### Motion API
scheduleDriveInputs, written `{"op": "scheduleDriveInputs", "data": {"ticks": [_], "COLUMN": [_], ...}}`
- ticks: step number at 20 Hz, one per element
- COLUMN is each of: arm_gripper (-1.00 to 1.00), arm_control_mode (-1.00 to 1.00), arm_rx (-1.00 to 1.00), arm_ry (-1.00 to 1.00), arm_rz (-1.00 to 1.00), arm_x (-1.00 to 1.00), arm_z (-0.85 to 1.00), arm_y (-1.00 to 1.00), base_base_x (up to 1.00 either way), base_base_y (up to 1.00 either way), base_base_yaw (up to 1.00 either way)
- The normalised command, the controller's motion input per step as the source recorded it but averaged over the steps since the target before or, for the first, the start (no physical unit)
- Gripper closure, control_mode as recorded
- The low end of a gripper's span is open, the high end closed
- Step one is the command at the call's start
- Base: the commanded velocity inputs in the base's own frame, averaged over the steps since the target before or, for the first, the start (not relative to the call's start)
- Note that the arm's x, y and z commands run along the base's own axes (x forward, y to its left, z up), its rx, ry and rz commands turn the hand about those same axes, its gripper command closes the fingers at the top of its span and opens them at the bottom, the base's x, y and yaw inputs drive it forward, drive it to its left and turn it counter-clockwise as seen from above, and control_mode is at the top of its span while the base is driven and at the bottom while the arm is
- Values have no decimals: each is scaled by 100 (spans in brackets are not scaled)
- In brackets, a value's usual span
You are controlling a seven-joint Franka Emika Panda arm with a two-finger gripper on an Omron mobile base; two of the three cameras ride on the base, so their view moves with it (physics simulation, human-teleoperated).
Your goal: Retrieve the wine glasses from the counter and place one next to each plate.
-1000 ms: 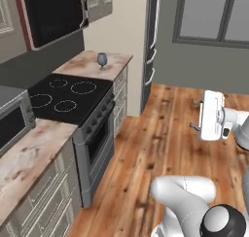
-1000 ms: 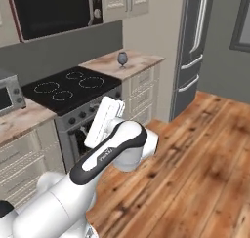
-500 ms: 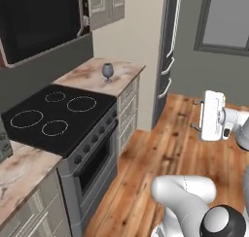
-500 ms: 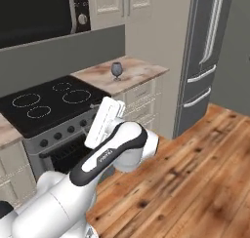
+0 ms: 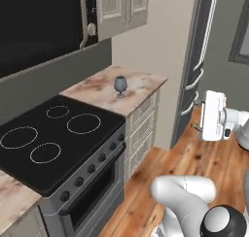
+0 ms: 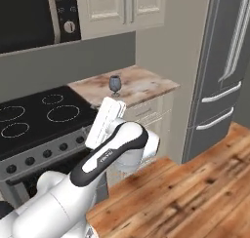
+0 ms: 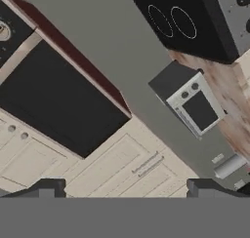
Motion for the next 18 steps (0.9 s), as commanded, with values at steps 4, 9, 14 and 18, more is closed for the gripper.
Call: {"op": "scheduleDriveInputs", "data": {"ticks": [4, 9, 14, 18], "arm_gripper": [-100, -100, -100, -100], "arm_control_mode": [100, 100, 100, 100], "arm_rx": [0, 0, 0, 0], "arm_ry": [0, 0, 0, 0], "arm_rz": [0, 0, 0, 0], "arm_x": [0, 0, 0, 0], "arm_z": [0, 0, 0, 0], "arm_y": [0, 0, 0, 0], "base_base_x": [100, 100, 57, 27], "base_base_y": [-17, -2, -2, -28], "base_base_yaw": [37, 25, 17, 21]}}
